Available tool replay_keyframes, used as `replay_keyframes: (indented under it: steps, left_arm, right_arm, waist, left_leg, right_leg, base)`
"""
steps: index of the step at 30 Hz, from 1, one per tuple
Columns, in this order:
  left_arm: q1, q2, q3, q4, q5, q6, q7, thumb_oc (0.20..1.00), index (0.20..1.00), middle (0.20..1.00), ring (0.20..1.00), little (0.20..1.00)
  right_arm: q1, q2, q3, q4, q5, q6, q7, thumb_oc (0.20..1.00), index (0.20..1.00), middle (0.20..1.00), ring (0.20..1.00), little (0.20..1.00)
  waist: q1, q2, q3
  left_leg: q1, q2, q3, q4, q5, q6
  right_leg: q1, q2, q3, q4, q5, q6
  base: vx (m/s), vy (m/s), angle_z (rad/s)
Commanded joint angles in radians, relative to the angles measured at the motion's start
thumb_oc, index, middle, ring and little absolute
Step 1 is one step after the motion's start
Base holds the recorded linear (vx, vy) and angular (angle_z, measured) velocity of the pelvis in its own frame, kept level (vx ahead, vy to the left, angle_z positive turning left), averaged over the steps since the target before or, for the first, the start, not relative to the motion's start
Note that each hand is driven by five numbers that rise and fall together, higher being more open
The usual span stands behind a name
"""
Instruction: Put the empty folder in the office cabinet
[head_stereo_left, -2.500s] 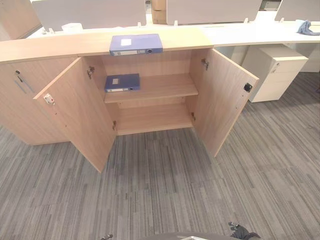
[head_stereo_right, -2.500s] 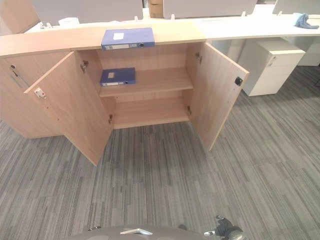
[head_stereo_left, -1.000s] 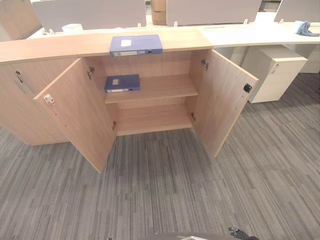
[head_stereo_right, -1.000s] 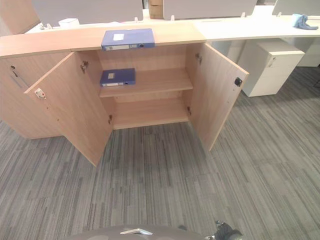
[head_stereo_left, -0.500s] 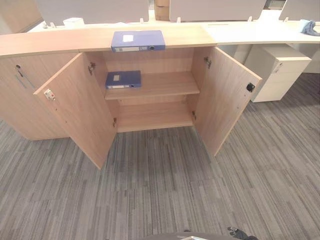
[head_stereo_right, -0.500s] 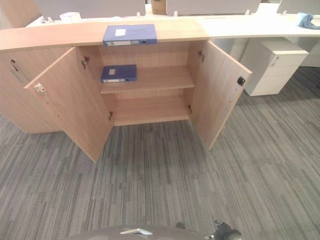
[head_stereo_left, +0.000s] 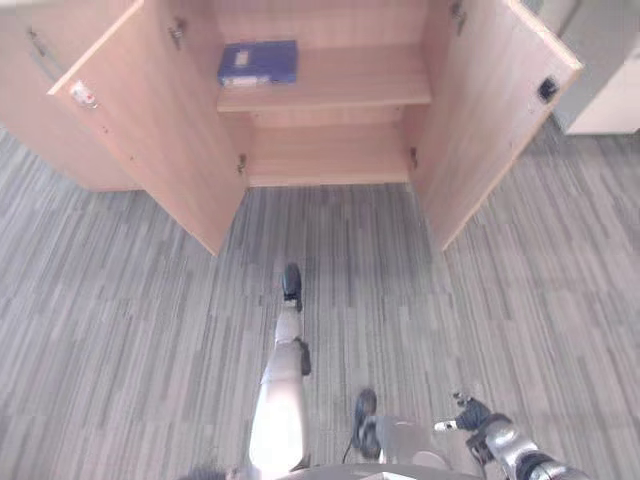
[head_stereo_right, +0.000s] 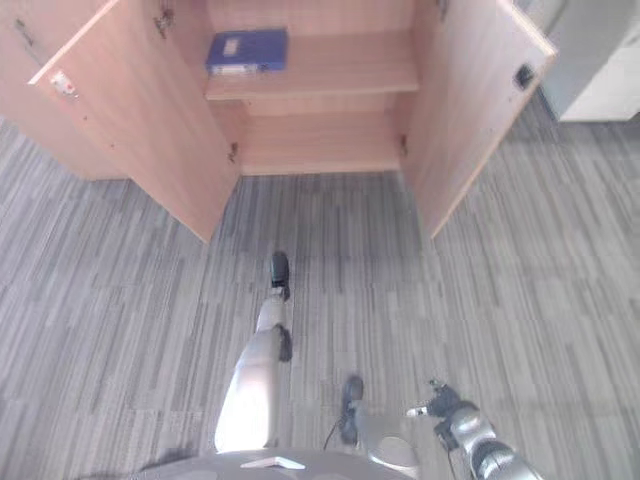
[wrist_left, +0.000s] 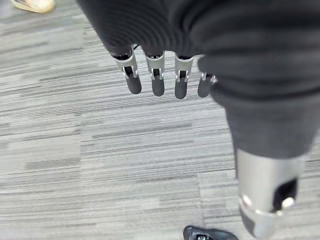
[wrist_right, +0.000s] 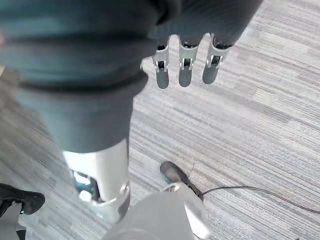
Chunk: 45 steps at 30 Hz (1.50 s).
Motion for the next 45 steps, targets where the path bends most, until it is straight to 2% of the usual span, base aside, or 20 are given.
replay_keyframes:
  steps: [1,4,5,6,7,8,11,12,13,16,18,19,20,21,23,24,29,30,37,45]
  left_arm:
    - [-0.005,0.059,0.037,0.0,0.021,-0.039,0.018,1.0,1.0,1.0,1.0,1.0]
    - [0.003,0.079,0.062,0.017,0.042,-0.033,0.021,1.0,1.0,1.0,1.0,1.0]
    - [-0.014,0.098,0.059,0.02,0.053,-0.033,0.023,1.0,1.0,1.0,1.0,1.0]
    - [-0.014,0.1,0.059,0.02,0.053,-0.033,0.023,1.0,1.0,1.0,1.0,1.0]
    - [-0.033,0.116,0.052,0.016,0.051,-0.035,0.023,1.0,1.0,1.0,1.0,1.0]
    - [-0.033,0.116,0.052,0.016,0.051,-0.035,0.023,1.0,1.0,1.0,1.0,1.0]
    - [-0.064,0.135,0.035,-0.011,0.025,-0.036,0.026,1.0,1.0,1.0,1.0,1.0]
    - [-0.074,0.139,0.028,-0.018,0.019,-0.036,0.03,1.0,1.0,1.0,1.0,1.0]
    - [-0.101,0.147,0.004,-0.029,0.007,-0.037,0.047,1.0,1.0,1.0,1.0,1.0]
    - [-0.124,0.162,-0.006,-0.042,0.001,-0.039,0.057,1.0,1.0,1.0,1.0,1.0]
    - [-0.195,0.216,0.003,-0.011,-0.003,-0.03,0.048,1.0,1.0,1.0,1.0,1.0]
    - [-0.192,0.216,0.004,-0.012,-0.002,-0.03,0.048,1.0,1.0,1.0,1.0,1.0]
    - [-0.156,0.195,-0.002,-0.071,-0.007,-0.046,0.055,1.0,1.0,1.0,1.0,1.0]
    - [-0.148,0.189,-0.008,-0.095,-0.006,-0.05,0.055,1.0,1.0,1.0,1.0,1.0]
    - [-0.141,0.181,-0.019,-0.119,-0.007,-0.052,0.054,1.0,1.0,1.0,1.0,1.0]
    - [-0.133,0.172,-0.038,-0.161,-0.005,-0.056,0.046,1.0,1.0,1.0,1.0,1.0]
    - [-0.136,0.164,-0.058,-0.166,0.014,-0.061,0.043,1.0,1.0,1.0,1.0,1.0]
    - [-0.133,0.154,-0.054,-0.154,0.019,-0.062,0.047,1.0,1.0,1.0,1.0,1.0]
    - [-0.128,0.11,-0.047,-0.14,0.051,-0.064,0.075,1.0,1.0,1.0,1.0,1.0]
    - [-0.094,0.102,-0.032,-0.207,0.072,-0.07,0.11,1.0,1.0,1.0,1.0,1.0]
  right_arm:
    - [0.09,-0.026,0.015,-0.051,0.025,-0.007,0.001,1.0,1.0,1.0,1.0,1.0]
    - [0.094,-0.014,0.018,-0.049,0.008,-0.007,0.015,1.0,1.0,1.0,1.0,1.0]
    - [0.101,-0.003,0.018,-0.045,0.002,-0.005,0.02,1.0,1.0,1.0,1.0,1.0]
    - [0.102,-0.001,0.018,-0.046,0.002,-0.005,0.02,1.0,1.0,1.0,1.0,1.0]
    - [0.105,0.013,0.02,-0.042,0.003,-0.005,0.027,1.0,1.0,1.0,1.0,1.0]
    - [0.105,0.013,0.02,-0.042,0.003,-0.005,0.027,1.0,1.0,1.0,1.0,1.0]
    - [0.073,0.019,0.036,-0.057,0.019,-0.012,0.026,1.0,1.0,1.0,1.0,1.0]
    - [0.065,0.019,0.036,-0.067,0.024,-0.013,0.022,1.0,1.0,1.0,1.0,1.0]
    - [0.04,0.022,0.033,-0.095,0.04,-0.018,0.004,1.0,1.0,1.0,1.0,1.0]
    - [0.053,0.022,0.039,-0.114,0.046,-0.019,-0.002,1.0,1.0,1.0,1.0,1.0]
    - [0.063,0.02,0.042,-0.105,0.049,-0.013,0.014,1.0,1.0,1.0,1.0,1.0]
    - [0.064,0.02,0.044,-0.105,0.049,-0.013,0.014,1.0,1.0,1.0,1.0,1.0]
    - [0.082,0.008,0.02,-0.084,0.038,-0.003,0.011,1.0,1.0,1.0,1.0,1.0]
    - [0.089,0.002,0.009,-0.086,0.036,-0.002,0.01,1.0,1.0,1.0,1.0,1.0]
    - [0.1,-0.006,-0.004,-0.088,0.029,-0.004,0.007,1.0,1.0,1.0,1.0,1.0]
    - [0.122,-0.019,-0.023,-0.09,0.02,-0.004,0.008,1.0,1.0,1.0,1.0,1.0]
    - [0.13,-0.029,-0.025,-0.077,0.017,-0.005,0.006,1.0,1.0,1.0,1.0,1.0]
    - [0.127,-0.037,-0.024,-0.074,0.016,-0.008,0.002,1.0,1.0,1.0,1.0,1.0]
    - [0.104,-0.079,-0.034,-0.142,0.009,-0.027,-0.029,1.0,1.0,1.0,1.0,1.0]
    - [0.107,-0.089,-0.045,-0.196,0.002,-0.039,-0.051,1.0,1.0,1.0,1.0,1.0]
  waist:
    - [0.002,-0.005,-0.117]
    - [0.024,-0.025,-0.16]
    - [0.036,-0.054,-0.182]
    - [0.036,-0.06,-0.182]
    - [0.033,-0.098,-0.197]
    - [0.033,-0.098,-0.197]
    - [0.039,-0.133,-0.191]
    - [0.034,-0.127,-0.184]
    - [-0.002,-0.098,-0.156]
    - [-0.07,-0.071,-0.129]
    - [-0.122,-0.069,-0.14]
    - [-0.129,-0.07,-0.134]
    - [-0.141,-0.073,-0.135]
    - [-0.151,-0.072,-0.132]
    - [-0.161,-0.069,-0.132]
    - [-0.173,-0.071,-0.133]
    - [-0.175,-0.075,-0.148]
    - [-0.175,-0.071,-0.164]
    - [-0.177,-0.047,-0.184]
    - [-0.172,-0.029,-0.193]
  left_leg:
    - [0.146,0.009,0.032,-0.029,0.103,0.026]
    - [0.17,0.021,0.005,-0.025,0.137,0.029]
    - [0.18,0.017,0.003,0.006,0.171,0.031]
    - [0.182,0.013,0.006,0.006,0.17,0.031]
    - [0.207,-0.026,0.007,0.047,0.144,0.059]
    - [0.207,-0.026,0.007,0.047,0.144,0.059]
    - [0.232,-0.072,0.022,0.095,0.062,0.104]
    - [0.244,-0.075,0.02,0.106,0.04,0.117]
    - [0.319,-0.083,0.016,0.087,-0.007,0.142]
    - [0.452,-0.113,0.002,0.046,-0.067,0.149]
    - [0.528,-0.128,0.009,0.032,-0.108,0.139]
    - [0.539,-0.131,0.004,0.03,-0.111,0.139]
    - [0.582,-0.152,-0.011,0.022,-0.142,0.133]
    - [0.605,-0.152,-0.022,0.017,-0.151,0.126]
    - [0.627,-0.148,-0.032,0.014,-0.157,0.119]
    - [0.645,-0.149,-0.054,0.022,-0.168,0.111]
    - [0.656,-0.144,-0.075,0.041,-0.196,0.097]
    - [0.662,-0.124,-0.08,0.05,-0.198,0.078]
    - [0.663,-0.062,-0.072,0.081,-0.169,0.03]
    - [0.662,-0.019,-0.063,0.081,-0.111,0.002]
  right_leg:
    - [0.33,-0.075,0.135,-0.182,-0.06,0.089]
    - [0.371,-0.107,0.186,-0.156,-0.1,0.111]
    - [0.394,-0.141,0.197,-0.124,-0.08,0.137]
    - [0.395,-0.146,0.195,-0.125,-0.081,0.139]
    - [0.37,-0.195,0.192,-0.053,0.046,0.178]
    - [0.37,-0.195,0.192,-0.053,0.046,0.178]
    - [0.276,-0.227,0.211,0.139,0.368,0.221]
    - [0.233,-0.232,0.202,0.2,0.419,0.224]
    - [0.096,-0.221,0.179,0.33,0.443,0.194]
    - [-0.042,-0.195,0.087,0.286,0.268,0.162]
    - [-0.089,-0.181,0.045,0.158,0.219,0.163]
    - [-0.075,-0.184,0.038,0.156,0.213,0.164]
    - [-0.098,-0.187,0.002,0.014,0.21,0.177]
    - [-0.089,-0.192,-0.01,-0.036,0.22,0.187]
    - [-0.087,-0.192,-0.01,-0.062,0.233,0.191]
    - [-0.1,-0.19,0.024,-0.068,0.267,0.199]
    - [-0.062,-0.182,0.03,-0.127,0.259,0.181]
    - [-0.031,-0.165,0.019,-0.166,0.255,0.169]
    - [0.028,-0.12,0.009,-0.198,0.212,0.132]
    - [0.065,-0.143,-0.017,-0.216,0.201,0.135]
  base:
    - [0.56,0.263,-0.9]
    - [0.65,0.322,-1.15]
    - [0.61,0.273,-0.64]
    - [0.79,0.343,-0.55]
    - [0.36,0.156,-0.25]
    - [0.47,0.218,-0.15]
    - [0.31,0.197,-0.15]
    - [0.47,0.397,0.05]
    - [0.44,0.391,-0.01]
    - [0.48,0.285,0.18]
    - [0.45,0.104,0.37]
    - [0.45,0.008,0.43]
    - [0.41,-0.021,0.44]
    - [0.4,-0.022,0.38]
    - [0.27,-0.067,0.73]
    - [0.36,-0.134,0.86]
    - [0.15,-0.127,0.64]
    - [0.14,-0.224,0.15]
    - [0.07,-0.149,-0.13]
    - [-0.02,0.048,-0.04]
